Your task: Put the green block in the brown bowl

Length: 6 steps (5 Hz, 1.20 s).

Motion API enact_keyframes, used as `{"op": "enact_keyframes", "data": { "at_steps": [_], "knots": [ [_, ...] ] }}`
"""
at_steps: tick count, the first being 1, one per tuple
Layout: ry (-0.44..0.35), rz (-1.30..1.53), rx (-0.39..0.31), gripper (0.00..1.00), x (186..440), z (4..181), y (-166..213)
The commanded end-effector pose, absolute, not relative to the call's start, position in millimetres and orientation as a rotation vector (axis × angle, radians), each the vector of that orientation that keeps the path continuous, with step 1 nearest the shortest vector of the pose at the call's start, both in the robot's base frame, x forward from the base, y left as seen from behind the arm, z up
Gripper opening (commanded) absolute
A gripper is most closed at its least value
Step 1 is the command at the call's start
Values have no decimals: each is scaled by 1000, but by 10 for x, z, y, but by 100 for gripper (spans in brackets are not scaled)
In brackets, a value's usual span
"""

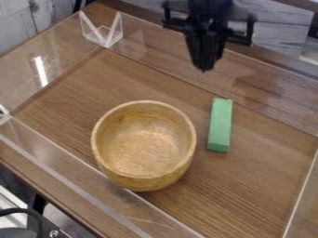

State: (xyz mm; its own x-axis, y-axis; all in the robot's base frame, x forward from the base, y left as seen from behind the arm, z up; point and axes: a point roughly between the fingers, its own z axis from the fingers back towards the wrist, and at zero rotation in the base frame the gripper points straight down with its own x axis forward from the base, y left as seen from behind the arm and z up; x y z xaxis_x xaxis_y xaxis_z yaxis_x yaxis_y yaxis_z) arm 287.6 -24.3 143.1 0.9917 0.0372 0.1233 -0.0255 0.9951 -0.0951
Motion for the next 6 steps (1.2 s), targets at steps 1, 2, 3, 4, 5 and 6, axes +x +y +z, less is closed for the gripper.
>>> {"op": "enact_keyframes", "data": {
  "at_steps": [1,2,3,4,5,6],
  "knots": [
    [-164,18,-86,100,2876,1346,-285],
    [-171,11,-84,100,2890,1220,-357],
    [-181,19,-86,100,2933,1098,-416],
    [-192,28,-90,100,2979,979,-465],
    [-198,38,-96,100,3012,880,-511],
    [-202,47,-101,100,3038,780,-548]
  ]
}}
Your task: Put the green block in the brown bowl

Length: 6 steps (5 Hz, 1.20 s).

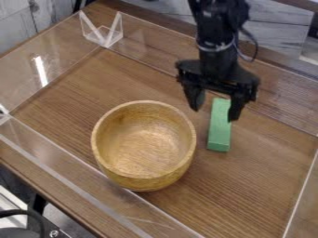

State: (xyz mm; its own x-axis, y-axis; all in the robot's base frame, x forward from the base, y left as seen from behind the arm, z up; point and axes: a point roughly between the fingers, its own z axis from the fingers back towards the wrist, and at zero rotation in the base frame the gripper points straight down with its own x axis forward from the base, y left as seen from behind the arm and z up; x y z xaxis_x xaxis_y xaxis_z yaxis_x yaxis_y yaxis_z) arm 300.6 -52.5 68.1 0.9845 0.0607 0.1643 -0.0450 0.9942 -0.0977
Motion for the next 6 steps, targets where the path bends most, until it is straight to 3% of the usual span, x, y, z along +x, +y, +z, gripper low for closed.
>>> {"op": "enact_keyframes", "data": {
  "at_steps": [1,6],
  "knots": [
    [-207,55,-108,100,3062,680,-582],
    [-196,79,-122,100,3088,373,-608]
  ]
}}
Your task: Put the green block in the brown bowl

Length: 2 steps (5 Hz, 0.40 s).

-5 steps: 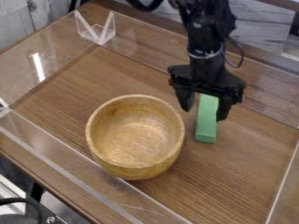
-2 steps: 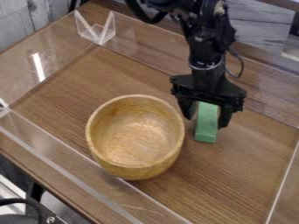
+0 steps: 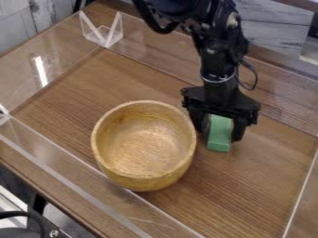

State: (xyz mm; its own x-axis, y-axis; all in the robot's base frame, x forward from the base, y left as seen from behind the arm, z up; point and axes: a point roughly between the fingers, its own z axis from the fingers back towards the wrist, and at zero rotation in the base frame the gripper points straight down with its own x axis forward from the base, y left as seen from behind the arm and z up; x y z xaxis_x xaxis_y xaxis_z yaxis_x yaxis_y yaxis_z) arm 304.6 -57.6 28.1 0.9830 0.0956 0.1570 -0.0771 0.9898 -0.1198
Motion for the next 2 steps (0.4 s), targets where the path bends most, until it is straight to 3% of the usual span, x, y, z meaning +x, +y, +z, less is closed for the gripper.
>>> {"op": "enact_keyframes", "data": {
  "at_steps": [1,2],
  "knots": [
    [-190,81,-123,0,3084,342,-604],
    [-168,68,-113,0,3053,403,-594]
  ]
}}
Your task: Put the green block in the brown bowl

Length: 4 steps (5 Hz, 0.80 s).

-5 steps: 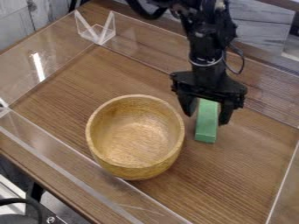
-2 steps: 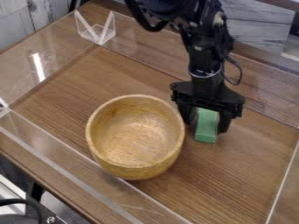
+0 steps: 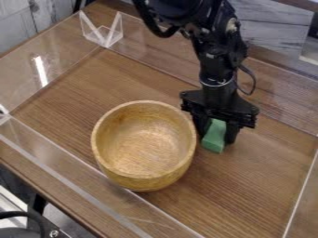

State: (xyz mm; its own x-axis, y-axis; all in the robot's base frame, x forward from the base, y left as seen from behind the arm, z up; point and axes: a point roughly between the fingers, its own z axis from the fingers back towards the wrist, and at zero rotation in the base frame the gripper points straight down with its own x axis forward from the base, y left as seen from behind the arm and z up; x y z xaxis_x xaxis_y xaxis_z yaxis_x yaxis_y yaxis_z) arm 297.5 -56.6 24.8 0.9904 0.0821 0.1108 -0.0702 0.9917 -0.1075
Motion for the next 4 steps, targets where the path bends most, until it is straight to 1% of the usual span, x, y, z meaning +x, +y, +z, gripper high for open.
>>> {"op": "enact_keyframes", "data": {
  "at_steps": [1,2,3,4],
  "knots": [
    [-145,53,-105,0,3018,487,-580],
    [-122,39,-98,0,2986,575,-569],
    [-111,26,-91,0,2947,701,-548],
    [-117,14,-87,0,2902,976,-510]
  ]
}}
